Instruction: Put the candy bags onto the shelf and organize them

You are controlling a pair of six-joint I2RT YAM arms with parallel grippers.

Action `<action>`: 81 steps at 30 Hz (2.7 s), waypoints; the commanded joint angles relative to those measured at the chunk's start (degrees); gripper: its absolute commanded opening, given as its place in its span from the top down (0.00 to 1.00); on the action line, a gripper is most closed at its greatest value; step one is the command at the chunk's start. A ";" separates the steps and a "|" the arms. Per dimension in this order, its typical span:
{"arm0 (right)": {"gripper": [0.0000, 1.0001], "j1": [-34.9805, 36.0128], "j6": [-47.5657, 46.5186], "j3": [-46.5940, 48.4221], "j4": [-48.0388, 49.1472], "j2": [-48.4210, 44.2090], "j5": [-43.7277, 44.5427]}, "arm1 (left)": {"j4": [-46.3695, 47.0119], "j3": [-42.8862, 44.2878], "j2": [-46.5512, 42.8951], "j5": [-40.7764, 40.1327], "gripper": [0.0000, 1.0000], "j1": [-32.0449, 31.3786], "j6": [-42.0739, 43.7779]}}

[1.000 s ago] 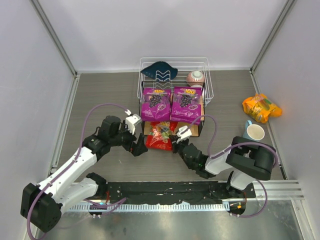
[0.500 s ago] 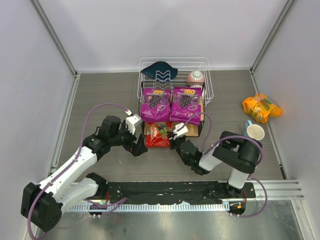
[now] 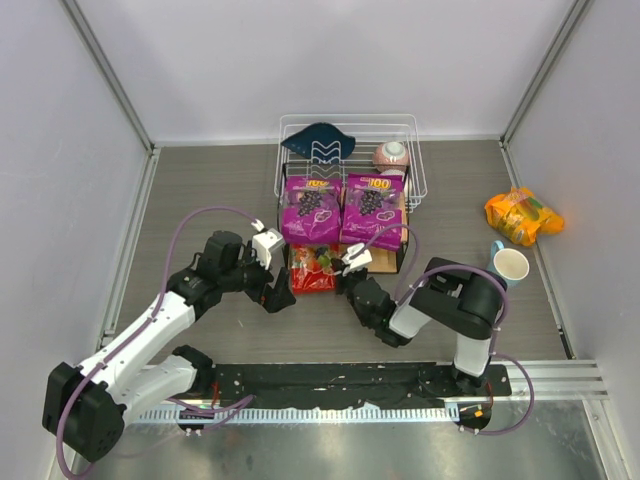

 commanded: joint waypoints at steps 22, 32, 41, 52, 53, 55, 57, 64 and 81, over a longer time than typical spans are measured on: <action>0.32 -0.69 5.46 -6.00 15.98 -9.94 3.42 | 0.70 1.01 -1.11 1.81 0.00 0.59 1.01; 0.25 2.04 9.41 -8.28 9.73 -16.38 2.97 | 0.79 0.66 -1.37 1.81 0.00 0.67 1.36; 0.24 5.55 13.37 -8.63 15.52 -9.97 7.80 | 0.79 0.66 -1.28 1.81 0.00 0.67 1.53; 0.24 5.99 16.01 -8.11 18.52 -4.69 7.89 | 0.88 0.40 -1.55 2.24 0.00 0.76 1.54; 0.25 5.91 16.10 -8.11 18.87 -4.60 7.55 | 0.88 0.40 -1.46 2.16 0.00 0.67 1.54; 0.28 5.82 16.19 -8.02 19.22 -3.99 7.28 | 0.88 0.40 -1.46 2.16 0.00 0.67 1.54; 0.31 5.90 16.36 -7.58 19.22 -3.55 6.93 | 0.88 0.40 -1.37 2.24 0.00 0.76 1.54; 0.36 5.90 16.98 -5.38 19.22 -0.47 6.14 | 0.96 0.31 -1.81 2.33 0.00 0.76 1.62; 0.99 4.15 16.54 -2.57 19.22 2.79 6.40 | 0.96 0.31 -1.72 2.07 0.00 0.76 1.80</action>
